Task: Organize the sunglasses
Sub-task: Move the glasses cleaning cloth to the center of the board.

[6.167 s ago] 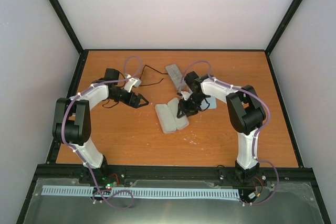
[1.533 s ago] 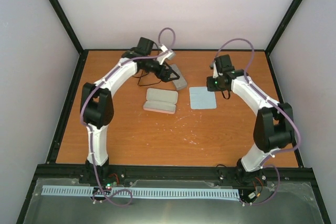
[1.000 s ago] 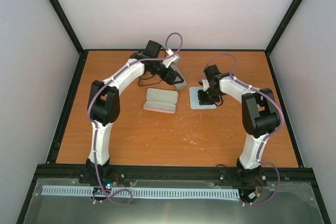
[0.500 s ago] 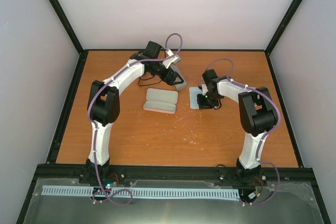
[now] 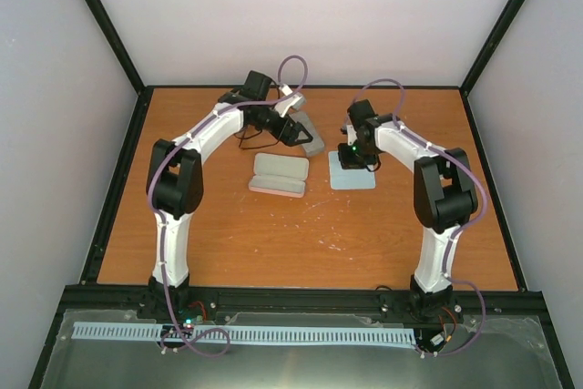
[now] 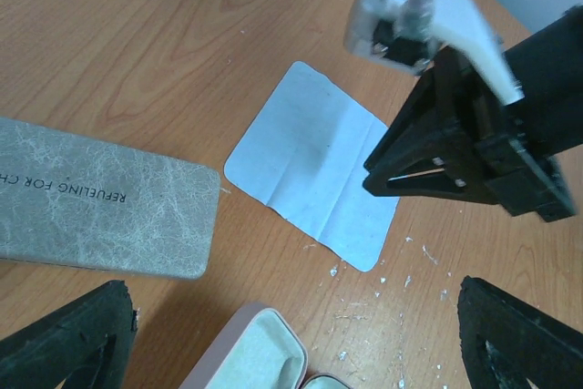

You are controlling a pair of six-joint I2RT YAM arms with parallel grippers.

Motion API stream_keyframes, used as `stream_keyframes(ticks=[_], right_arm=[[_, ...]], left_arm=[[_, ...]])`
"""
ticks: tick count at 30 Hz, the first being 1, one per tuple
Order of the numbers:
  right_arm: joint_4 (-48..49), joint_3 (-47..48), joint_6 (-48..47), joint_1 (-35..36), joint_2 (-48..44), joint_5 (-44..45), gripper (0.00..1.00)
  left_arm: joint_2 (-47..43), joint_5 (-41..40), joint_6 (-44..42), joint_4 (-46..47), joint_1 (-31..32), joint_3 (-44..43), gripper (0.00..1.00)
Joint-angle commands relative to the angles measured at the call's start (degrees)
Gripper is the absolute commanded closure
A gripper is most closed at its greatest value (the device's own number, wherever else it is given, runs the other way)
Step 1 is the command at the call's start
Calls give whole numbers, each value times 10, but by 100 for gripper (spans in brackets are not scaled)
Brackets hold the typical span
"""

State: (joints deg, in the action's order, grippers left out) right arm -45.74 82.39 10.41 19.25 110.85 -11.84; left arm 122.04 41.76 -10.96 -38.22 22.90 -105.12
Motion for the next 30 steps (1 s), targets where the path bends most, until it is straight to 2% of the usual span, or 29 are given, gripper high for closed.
stream_keyframes(ticks=[1, 14, 25, 30], right_arm=[[-28, 2, -6, 3, 50, 25, 85], [11, -115, 26, 8, 14, 31, 85], [21, -236, 91, 58, -80, 19, 84], [15, -252, 111, 72, -122, 39, 76]], left_arm=[[-25, 8, 9, 13, -9, 4, 4], [-24, 20, 11, 21, -20, 5, 4], [-31, 36, 14, 33, -18, 24, 4], [-53, 27, 19, 47, -4, 54, 5]])
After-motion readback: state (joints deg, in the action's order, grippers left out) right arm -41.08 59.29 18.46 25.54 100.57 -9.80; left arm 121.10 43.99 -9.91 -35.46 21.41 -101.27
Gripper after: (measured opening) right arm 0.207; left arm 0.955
